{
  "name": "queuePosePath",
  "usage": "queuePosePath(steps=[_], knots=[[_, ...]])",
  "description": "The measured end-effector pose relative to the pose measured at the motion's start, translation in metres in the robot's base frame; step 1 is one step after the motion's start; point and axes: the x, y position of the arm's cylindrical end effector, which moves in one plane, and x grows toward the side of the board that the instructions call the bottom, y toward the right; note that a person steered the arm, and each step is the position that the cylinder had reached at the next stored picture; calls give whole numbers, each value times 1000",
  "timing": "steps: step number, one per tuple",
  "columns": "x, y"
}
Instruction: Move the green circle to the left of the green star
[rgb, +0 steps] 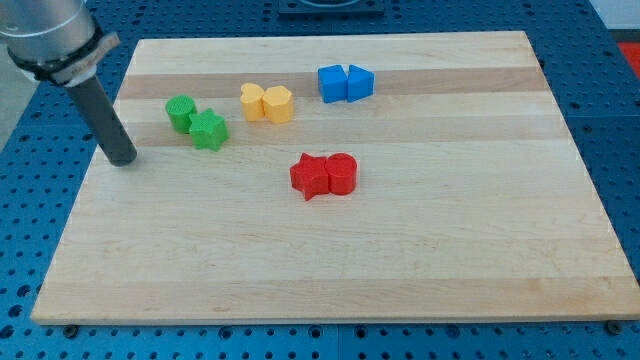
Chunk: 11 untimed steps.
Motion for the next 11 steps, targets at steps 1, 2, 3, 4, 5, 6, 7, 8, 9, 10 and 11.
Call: queuePosePath(steps=[1, 2, 3, 4, 5, 6, 7, 8, 9, 10, 11], knots=[[-31, -3], [-65, -3], [-95, 14], [-108, 54], [-112, 79], [-98, 91], [-83, 91], [-80, 91], [-80, 91], [-75, 91], [-64, 89]])
